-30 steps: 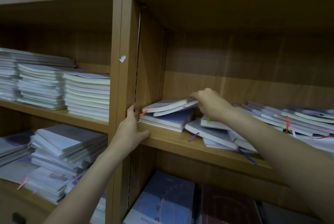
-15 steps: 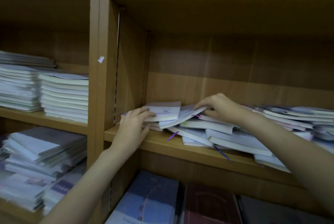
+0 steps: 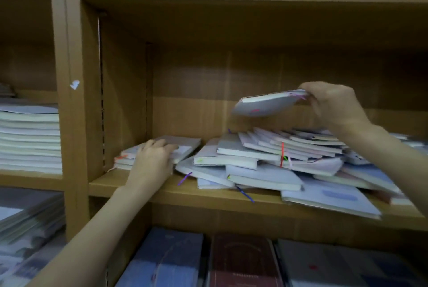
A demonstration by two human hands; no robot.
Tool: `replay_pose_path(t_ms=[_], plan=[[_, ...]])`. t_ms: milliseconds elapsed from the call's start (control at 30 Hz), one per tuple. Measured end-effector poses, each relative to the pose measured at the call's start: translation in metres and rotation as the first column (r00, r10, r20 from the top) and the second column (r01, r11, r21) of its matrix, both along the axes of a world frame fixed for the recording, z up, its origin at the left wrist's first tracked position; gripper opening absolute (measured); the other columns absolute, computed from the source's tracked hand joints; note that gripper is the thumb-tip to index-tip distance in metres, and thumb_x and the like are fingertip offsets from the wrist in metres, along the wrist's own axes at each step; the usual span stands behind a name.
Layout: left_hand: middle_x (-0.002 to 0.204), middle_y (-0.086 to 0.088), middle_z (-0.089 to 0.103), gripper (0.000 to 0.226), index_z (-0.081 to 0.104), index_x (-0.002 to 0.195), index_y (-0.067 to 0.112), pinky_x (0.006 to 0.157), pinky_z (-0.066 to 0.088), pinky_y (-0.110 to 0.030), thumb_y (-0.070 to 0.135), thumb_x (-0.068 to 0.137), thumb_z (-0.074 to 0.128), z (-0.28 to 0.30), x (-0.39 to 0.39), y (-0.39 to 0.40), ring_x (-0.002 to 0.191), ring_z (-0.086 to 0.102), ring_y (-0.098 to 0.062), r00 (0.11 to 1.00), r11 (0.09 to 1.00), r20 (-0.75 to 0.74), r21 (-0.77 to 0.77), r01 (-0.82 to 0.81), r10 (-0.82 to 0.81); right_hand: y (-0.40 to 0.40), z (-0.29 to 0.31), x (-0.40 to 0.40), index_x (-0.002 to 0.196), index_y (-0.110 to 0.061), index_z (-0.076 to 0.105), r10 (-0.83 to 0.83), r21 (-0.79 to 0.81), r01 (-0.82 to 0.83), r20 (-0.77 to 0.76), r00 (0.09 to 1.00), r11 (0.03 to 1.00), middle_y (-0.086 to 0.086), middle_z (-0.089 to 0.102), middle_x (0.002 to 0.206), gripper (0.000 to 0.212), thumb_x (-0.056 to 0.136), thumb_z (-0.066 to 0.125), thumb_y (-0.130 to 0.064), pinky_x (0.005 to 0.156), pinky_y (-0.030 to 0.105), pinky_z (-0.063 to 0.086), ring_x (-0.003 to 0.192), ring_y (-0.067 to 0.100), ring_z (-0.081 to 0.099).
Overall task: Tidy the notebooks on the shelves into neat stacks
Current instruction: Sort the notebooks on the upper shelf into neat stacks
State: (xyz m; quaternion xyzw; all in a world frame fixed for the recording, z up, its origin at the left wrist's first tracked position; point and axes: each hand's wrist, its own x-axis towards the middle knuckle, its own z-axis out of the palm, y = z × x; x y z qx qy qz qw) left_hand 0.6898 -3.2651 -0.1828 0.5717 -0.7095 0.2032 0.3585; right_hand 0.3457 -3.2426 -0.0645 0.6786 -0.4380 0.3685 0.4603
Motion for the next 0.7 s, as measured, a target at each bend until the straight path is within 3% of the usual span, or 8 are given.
replay_pose_path(t_ms=[67,133,200,267,333,467,533,700], plan=[[0.123,-0.006,0.057,0.041,0.058,0.124,0.015,0.090,0.037,-0.040,0.006,0.084,0.054,0.002,-0.018,0.003,0.113,0.047,-0.030,0.997,0.996,0.001,-0.030,0.083,-0.083,0.004,0.002,-0.007,0.094,0.000,0.066,-0.195,0.236,0.185,0.020,0.981,0.954,0.024,0.064,0.083,0.019,0.079,0.059,0.008,0.066,0.038,0.050,0.077,0.039,0.063],[0.124,-0.004,0.056,0.042,0.054,0.128,0.017,0.092,0.038,-0.040,0.011,0.087,0.054,0.004,-0.029,0.009,0.113,0.047,-0.028,0.991,0.992,-0.039,-0.021,0.127,-0.127,0.008,-0.003,-0.011,0.095,-0.002,0.064,-0.345,0.550,0.323,-0.067,0.936,0.770,0.015,0.056,0.078,0.012,0.088,0.054,-0.003,0.067,0.035,0.046,0.077,0.032,0.057],[0.123,-0.006,0.056,0.044,0.052,0.130,0.017,0.091,0.040,-0.038,0.013,0.087,0.055,0.002,-0.032,0.015,0.112,0.051,-0.028,0.984,0.988,-0.100,0.026,0.153,-0.150,0.011,-0.010,-0.017,0.103,-0.001,0.064,-0.346,0.685,0.339,-0.134,0.929,0.645,0.015,0.060,0.087,0.020,0.094,0.051,-0.012,0.077,0.038,0.049,0.085,0.030,0.058],[0.122,-0.006,0.057,0.044,0.052,0.129,0.016,0.092,0.042,-0.037,0.011,0.085,0.056,-0.003,-0.027,0.021,0.113,0.052,-0.026,0.974,0.985,-0.184,0.087,0.150,-0.132,0.020,-0.011,-0.018,0.109,-0.003,0.064,-0.294,0.722,0.271,-0.098,0.951,0.637,0.014,0.065,0.101,0.028,0.095,0.053,-0.025,0.086,0.039,0.048,0.095,0.029,0.059],[0.124,-0.006,0.057,0.042,0.056,0.125,0.015,0.096,0.039,-0.036,0.008,0.084,0.057,-0.009,-0.020,0.026,0.115,0.050,-0.026,0.966,0.986,-0.239,0.101,0.130,-0.103,0.030,-0.012,-0.016,0.115,-0.008,0.064,-0.187,0.701,0.171,-0.055,0.981,0.692,0.009,0.066,0.111,0.032,0.092,0.057,-0.029,0.088,0.029,0.046,0.099,0.022,0.060],[0.133,-0.005,0.048,0.036,0.059,0.121,0.014,0.099,0.037,-0.035,0.008,0.085,0.058,-0.023,-0.012,0.038,0.117,0.047,-0.026,0.956,0.987,-0.290,0.141,0.081,-0.037,0.049,-0.019,0.010,0.104,-0.006,0.070,0.121,0.490,-0.173,0.136,0.983,0.854,0.007,0.071,0.099,0.022,0.090,0.060,-0.019,0.082,0.025,0.044,0.088,0.018,0.063],[0.127,-0.008,0.051,0.032,0.060,0.120,0.014,0.095,0.041,-0.036,0.012,0.089,0.054,-0.028,-0.012,0.044,0.111,0.052,-0.027,0.946,0.986,-0.324,0.154,0.064,-0.011,0.052,-0.026,0.026,0.102,-0.009,0.071,0.191,0.543,-0.246,0.157,0.969,0.802,0.002,0.070,0.098,0.023,0.089,0.061,-0.025,0.083,0.023,0.040,0.090,0.013,0.061],[0.110,-0.008,0.064,0.027,0.068,0.107,0.013,0.094,0.041,-0.041,0.006,0.089,0.048,-0.039,-0.023,0.059,0.107,0.054,-0.028,0.951,0.990,-0.295,0.079,0.116,-0.087,0.044,-0.060,0.056,0.109,-0.022,0.068,0.210,0.746,-0.172,0.044,0.977,0.644,-0.005,0.067,0.110,0.039,0.080,0.064,-0.048,0.083,0.027,0.040,0.102,0.014,0.058]])
